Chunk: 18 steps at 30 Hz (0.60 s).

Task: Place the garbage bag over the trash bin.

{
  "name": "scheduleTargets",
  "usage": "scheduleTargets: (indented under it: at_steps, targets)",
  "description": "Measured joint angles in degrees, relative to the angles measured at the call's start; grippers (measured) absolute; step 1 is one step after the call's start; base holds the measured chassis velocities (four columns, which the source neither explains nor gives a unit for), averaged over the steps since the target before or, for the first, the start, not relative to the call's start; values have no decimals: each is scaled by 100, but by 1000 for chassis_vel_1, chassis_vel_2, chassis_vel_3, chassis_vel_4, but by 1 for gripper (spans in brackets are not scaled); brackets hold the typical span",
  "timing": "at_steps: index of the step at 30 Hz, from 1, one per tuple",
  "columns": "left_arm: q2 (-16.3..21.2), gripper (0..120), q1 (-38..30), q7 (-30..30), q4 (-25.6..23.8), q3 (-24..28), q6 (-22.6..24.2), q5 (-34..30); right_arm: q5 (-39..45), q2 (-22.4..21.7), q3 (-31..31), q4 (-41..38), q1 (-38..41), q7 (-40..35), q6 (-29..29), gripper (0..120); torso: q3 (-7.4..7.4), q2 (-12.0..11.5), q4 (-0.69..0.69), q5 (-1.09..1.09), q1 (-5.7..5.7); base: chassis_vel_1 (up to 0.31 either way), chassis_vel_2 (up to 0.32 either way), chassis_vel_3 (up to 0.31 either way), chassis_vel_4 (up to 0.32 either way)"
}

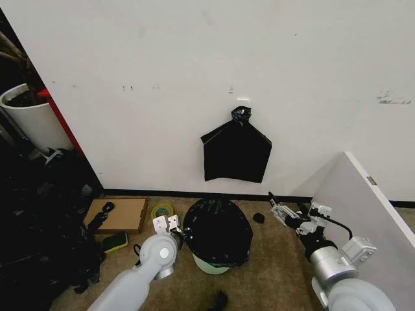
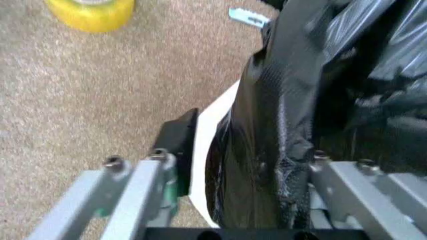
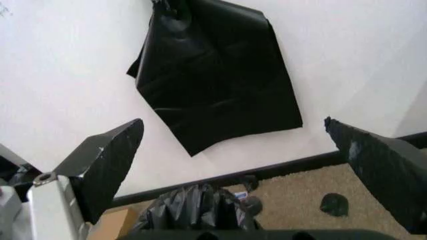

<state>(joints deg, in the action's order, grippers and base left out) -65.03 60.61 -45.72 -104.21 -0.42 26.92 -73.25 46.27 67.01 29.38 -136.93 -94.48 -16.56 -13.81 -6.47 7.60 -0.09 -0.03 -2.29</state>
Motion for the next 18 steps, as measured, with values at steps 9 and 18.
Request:
scheduleTargets:
  at_steps: [9,18]
  targets:
    - [233,75,327,301,-517,-138,-21,546,-252,84,-108,47,48,18,25,100,0,0,0,0,0,0,0,0,0]
    - [434,100,842,839,-966,-400,-363,1379,-585,297,-229,139,65,55,122,100,0,0,0,-1,0,0,0,0,0]
